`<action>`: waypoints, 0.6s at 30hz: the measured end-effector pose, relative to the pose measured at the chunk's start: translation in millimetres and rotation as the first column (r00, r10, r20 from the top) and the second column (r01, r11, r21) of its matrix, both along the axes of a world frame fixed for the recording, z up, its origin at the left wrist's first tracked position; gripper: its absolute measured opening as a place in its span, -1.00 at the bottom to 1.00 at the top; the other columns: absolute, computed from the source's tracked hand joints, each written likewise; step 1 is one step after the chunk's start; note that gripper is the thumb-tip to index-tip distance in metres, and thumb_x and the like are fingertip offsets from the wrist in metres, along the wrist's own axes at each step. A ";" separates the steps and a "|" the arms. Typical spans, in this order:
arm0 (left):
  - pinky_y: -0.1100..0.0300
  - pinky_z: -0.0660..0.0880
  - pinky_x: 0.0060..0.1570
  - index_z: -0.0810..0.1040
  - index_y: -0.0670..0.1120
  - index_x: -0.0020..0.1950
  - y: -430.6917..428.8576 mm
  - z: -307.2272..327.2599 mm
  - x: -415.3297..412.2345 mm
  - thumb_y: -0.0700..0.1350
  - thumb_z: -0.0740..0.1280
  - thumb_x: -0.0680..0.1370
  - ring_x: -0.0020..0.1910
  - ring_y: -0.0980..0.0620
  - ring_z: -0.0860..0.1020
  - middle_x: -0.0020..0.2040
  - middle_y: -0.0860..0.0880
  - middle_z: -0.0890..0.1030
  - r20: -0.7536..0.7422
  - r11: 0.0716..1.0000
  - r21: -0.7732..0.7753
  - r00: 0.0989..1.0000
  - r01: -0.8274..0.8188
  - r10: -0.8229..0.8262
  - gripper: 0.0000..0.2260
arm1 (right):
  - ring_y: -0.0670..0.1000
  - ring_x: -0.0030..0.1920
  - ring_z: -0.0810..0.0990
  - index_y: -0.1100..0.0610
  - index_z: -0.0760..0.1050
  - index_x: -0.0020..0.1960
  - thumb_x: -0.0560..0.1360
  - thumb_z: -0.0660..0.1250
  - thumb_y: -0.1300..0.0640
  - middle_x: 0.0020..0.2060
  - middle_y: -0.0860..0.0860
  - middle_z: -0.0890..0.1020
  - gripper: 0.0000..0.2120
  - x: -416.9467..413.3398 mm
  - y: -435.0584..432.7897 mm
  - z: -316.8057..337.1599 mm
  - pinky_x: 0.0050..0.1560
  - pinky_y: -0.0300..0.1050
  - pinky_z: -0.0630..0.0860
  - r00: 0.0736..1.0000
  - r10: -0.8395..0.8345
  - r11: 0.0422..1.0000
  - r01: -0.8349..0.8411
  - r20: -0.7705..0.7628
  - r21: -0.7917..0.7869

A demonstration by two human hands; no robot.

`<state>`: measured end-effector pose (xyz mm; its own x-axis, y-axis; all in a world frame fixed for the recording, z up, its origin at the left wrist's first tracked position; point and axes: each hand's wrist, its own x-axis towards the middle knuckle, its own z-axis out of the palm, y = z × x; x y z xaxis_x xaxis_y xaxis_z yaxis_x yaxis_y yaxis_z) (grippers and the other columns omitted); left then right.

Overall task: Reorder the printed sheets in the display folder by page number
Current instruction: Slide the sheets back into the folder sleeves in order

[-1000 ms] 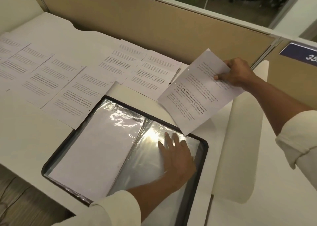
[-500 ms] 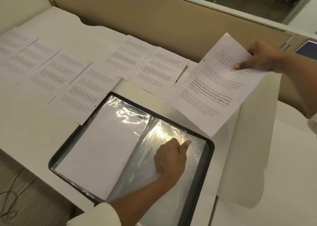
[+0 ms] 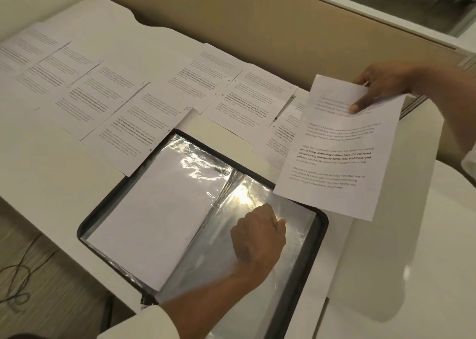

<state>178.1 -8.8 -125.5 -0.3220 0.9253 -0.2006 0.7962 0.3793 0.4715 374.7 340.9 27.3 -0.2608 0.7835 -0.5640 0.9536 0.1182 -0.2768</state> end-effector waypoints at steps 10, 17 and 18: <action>0.14 0.63 -0.34 0.55 0.02 -0.10 -1.1 -18.6 5.2 0.18 0.45 0.59 -0.41 0.09 0.60 -0.31 0.09 0.59 -0.160 0.978 0.106 0.974 0.179 -0.161 -0.74 | 0.17 -0.05 0.76 0.11 0.73 0.08 0.32 0.71 0.09 -0.08 0.07 0.78 -0.63 -51.5 29.6 -34.8 0.03 0.04 0.67 0.995 0.096 0.995 -0.096 0.014 -0.015; 0.23 0.48 -0.50 0.58 0.02 -0.23 -0.9 -30.3 13.0 0.11 0.56 0.49 -0.53 0.13 0.45 -0.41 0.10 0.51 -0.322 0.937 0.193 0.921 0.293 -0.221 -0.74 | 0.06 -0.18 0.69 0.07 0.71 -0.02 0.33 0.71 0.08 -0.09 0.04 0.76 -0.72 -85.0 36.5 -63.7 -0.18 -0.14 0.57 0.995 0.099 0.995 -0.099 0.002 -0.033; 0.22 0.50 -0.49 0.58 0.02 -0.22 -0.8 -31.9 13.9 0.10 0.55 0.50 -0.52 0.13 0.46 -0.40 0.10 0.51 -0.323 0.933 0.194 0.918 0.302 -0.230 -0.75 | 0.06 -0.15 0.71 0.05 0.71 0.02 0.32 0.71 0.06 -0.09 0.02 0.76 -0.68 -87.3 36.3 -70.2 -0.15 -0.14 0.58 0.995 0.105 0.994 -0.105 -0.003 -0.042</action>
